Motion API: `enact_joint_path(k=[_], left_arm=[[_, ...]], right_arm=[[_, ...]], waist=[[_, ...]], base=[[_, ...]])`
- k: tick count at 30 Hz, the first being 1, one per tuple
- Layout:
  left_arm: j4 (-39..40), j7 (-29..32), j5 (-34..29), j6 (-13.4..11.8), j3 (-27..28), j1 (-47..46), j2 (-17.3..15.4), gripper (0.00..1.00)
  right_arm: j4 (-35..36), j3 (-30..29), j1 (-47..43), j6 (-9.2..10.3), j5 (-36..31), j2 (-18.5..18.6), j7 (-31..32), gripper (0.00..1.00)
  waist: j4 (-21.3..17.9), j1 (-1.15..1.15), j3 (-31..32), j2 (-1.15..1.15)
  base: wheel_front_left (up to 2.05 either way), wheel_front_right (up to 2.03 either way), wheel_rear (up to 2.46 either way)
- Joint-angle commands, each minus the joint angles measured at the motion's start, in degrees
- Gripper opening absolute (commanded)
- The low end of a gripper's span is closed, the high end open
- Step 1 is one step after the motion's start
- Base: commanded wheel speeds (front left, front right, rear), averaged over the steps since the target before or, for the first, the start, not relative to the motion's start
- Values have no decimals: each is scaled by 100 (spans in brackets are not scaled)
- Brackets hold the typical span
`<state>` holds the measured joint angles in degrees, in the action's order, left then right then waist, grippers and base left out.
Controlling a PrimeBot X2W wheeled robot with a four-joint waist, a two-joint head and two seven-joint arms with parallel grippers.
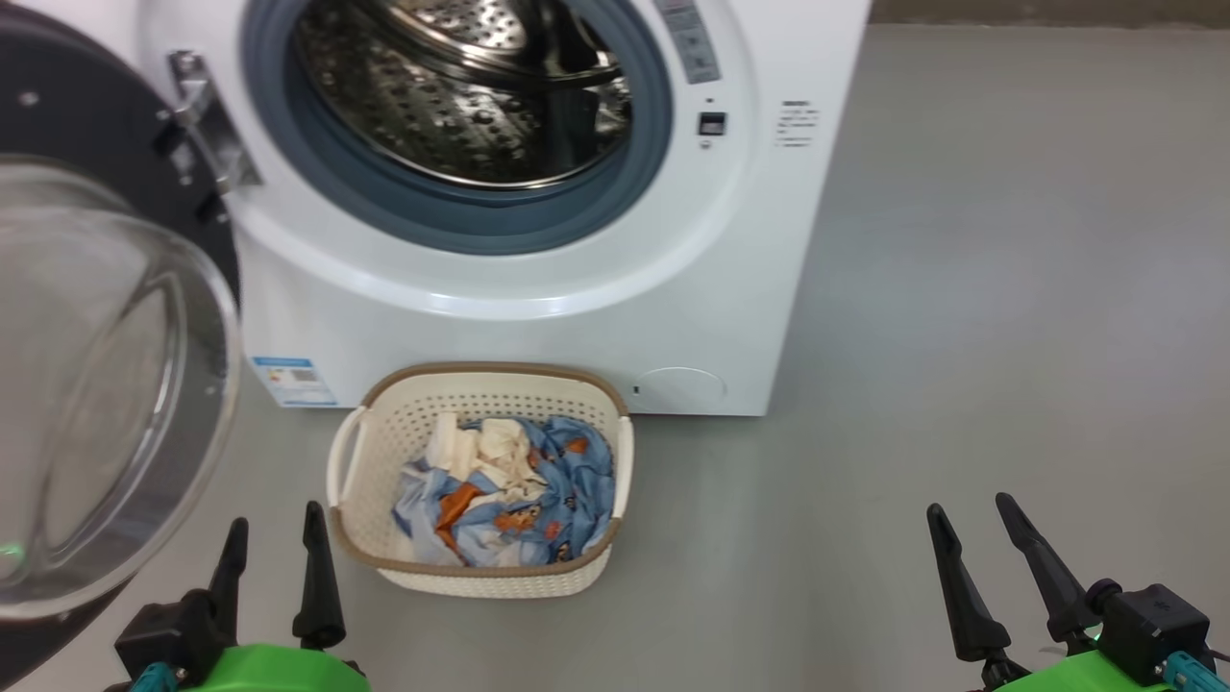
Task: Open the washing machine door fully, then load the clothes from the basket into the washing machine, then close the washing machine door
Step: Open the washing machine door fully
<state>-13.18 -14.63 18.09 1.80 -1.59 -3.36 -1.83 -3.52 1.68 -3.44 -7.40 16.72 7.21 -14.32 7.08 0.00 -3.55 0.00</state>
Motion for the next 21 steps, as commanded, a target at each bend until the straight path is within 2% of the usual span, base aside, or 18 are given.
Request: enact_joint_path(k=[1,9,21], left_arm=[[188,-37,-65,27,161,-50,-105,100],[262,-37,-183,38,204,155,-105,100],[455,-37,-270,107,381,505,-105,100]], right_arm=[[168,148,124,-9,-86,58,-68,100],[200,93,43,-9,-133,-27,-68,100],[231,-48,-101,-9,-170,-112,-68,100]], waist=[[-204,0,-16,0],[-479,0,27,0],[-618,0,43,0]], base=[[0,0,0],[0,0,0],[0,0,0]])
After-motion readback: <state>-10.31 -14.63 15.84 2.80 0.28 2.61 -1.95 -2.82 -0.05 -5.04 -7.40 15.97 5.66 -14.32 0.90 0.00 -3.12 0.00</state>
